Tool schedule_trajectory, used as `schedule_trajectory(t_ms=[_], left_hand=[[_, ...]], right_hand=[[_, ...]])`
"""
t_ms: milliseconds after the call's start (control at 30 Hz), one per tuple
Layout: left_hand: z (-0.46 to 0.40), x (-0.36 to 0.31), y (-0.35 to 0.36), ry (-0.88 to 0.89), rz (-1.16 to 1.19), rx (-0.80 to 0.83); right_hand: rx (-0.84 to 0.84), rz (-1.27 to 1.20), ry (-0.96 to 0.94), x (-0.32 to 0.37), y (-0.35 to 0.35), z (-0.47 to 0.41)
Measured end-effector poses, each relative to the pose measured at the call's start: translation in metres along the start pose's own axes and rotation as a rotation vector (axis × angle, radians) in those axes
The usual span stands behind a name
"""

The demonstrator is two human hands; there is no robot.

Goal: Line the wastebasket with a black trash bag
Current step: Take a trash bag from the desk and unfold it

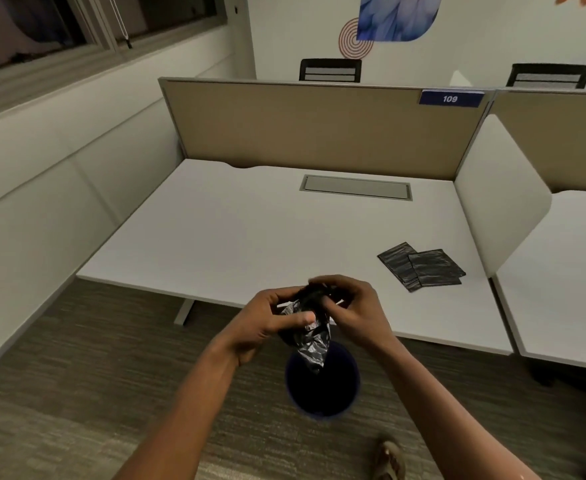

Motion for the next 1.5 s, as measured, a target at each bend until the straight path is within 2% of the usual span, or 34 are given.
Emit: schedule_trajectory(t_ms=[167, 300, 367, 433, 567, 600, 633, 667, 767, 800, 867, 933, 1000, 1067, 1200, 1300, 1367, 1500], left_hand=[[0.007, -0.004, -0.025, 0.068, 0.085, -0.255], [0.014, 0.0, -0.046, 0.115, 0.222, -0.516], [0.018, 0.001, -0.051, 0.13, 0.297, -0.609], [0.02, -0.001, -0.053, 0.157, 0.361, -0.663], [0.019, -0.002, -0.053, 0.184, 0.429, -0.696], [0.018, -0.002, -0.051, 0.182, 0.434, -0.69], [0.017, -0.001, -0.048, 0.178, 0.433, -0.675], [0.015, -0.001, -0.045, 0.173, 0.429, -0.652], [0.011, 0.002, -0.032, 0.136, 0.399, -0.583], [0.01, 0.003, -0.028, 0.127, 0.382, -0.567], [0.006, 0.004, -0.019, 0.127, 0.355, -0.533], [0.001, 0.003, -0.012, 0.141, 0.325, -0.51], [-0.003, 0.004, -0.006, 0.161, 0.28, -0.5], [-0.003, 0.006, -0.005, 0.173, 0.229, -0.516], [0.006, 0.01, -0.02, 0.161, 0.074, -0.536], [0.016, 0.017, -0.041, 0.086, -0.351, -0.509], [0.021, 0.02, -0.055, 0.047, -0.609, -0.531], [0.026, 0.021, -0.082, 0.015, -0.83, -0.659]], right_hand=[[-0.17, -0.084, 0.05, -0.018, -0.017, 0.006], [-0.341, 0.025, 0.13, -0.043, -0.042, 0.024], [-0.317, 0.03, 0.142, -0.054, -0.05, 0.039], [-0.158, 0.005, 0.146, -0.066, -0.054, 0.055], [0.469, 0.127, 0.291, -0.086, -0.047, 0.092], [0.576, 0.154, 0.306, -0.088, -0.046, 0.098], [0.605, 0.173, 0.293, -0.086, -0.048, 0.101], [0.541, 0.165, 0.263, -0.082, -0.052, 0.097], [0.053, -0.012, 0.232, -0.065, -0.08, 0.071], [-0.04, -0.068, 0.231, -0.058, -0.084, 0.061], [-0.006, -0.078, 0.194, -0.038, -0.073, 0.041], [0.18, 0.007, 0.171, -0.022, -0.041, 0.031], [0.327, 0.076, 0.191, -0.016, -0.007, 0.028], [0.386, 0.085, 0.166, -0.014, 0.016, 0.027], [0.242, 0.005, 0.166, -0.016, 0.016, 0.02], [0.119, 0.013, 0.186, -0.019, -0.002, 0.011], [0.096, 0.032, 0.187, -0.021, -0.015, 0.004], [0.07, 0.133, 0.191, -0.025, -0.038, -0.01]])
Point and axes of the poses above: each hand's wrist, its own z-axis away from the middle knuckle, its own y-axis out of the palm, x = y × z, the point moved 5 cm from there along -z, towards the middle knuckle, and after that the axes turned 7 degrees about z, right-handed, at the moved point
